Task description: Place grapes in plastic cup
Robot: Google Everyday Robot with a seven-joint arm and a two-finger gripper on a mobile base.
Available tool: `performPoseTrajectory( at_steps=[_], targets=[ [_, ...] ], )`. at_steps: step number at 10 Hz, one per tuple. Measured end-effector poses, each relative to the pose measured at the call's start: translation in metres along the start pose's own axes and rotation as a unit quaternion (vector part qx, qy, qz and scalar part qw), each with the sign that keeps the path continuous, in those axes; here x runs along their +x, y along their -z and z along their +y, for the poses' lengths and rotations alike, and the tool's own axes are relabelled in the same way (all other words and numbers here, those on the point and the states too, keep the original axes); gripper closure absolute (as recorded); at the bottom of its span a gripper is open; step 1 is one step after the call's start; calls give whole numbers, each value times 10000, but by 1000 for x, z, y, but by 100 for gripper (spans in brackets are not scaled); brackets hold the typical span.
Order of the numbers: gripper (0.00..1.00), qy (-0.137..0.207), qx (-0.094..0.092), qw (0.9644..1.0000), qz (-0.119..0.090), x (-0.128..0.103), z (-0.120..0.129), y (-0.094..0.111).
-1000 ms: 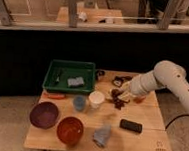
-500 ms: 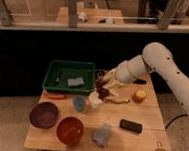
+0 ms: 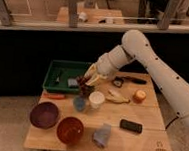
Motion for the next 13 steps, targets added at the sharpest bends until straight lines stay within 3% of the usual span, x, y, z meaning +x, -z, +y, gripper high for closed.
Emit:
performPoseTrajectory(
  at_steps=[5,10,13],
  targets=[
    [100,6,-9,10000,-33,-2,-1,-2],
    [100,165,-146,9987,-464,-24,-19,-42],
    [100,206,-211,9975,-645,-11,-19,-55]
  ],
)
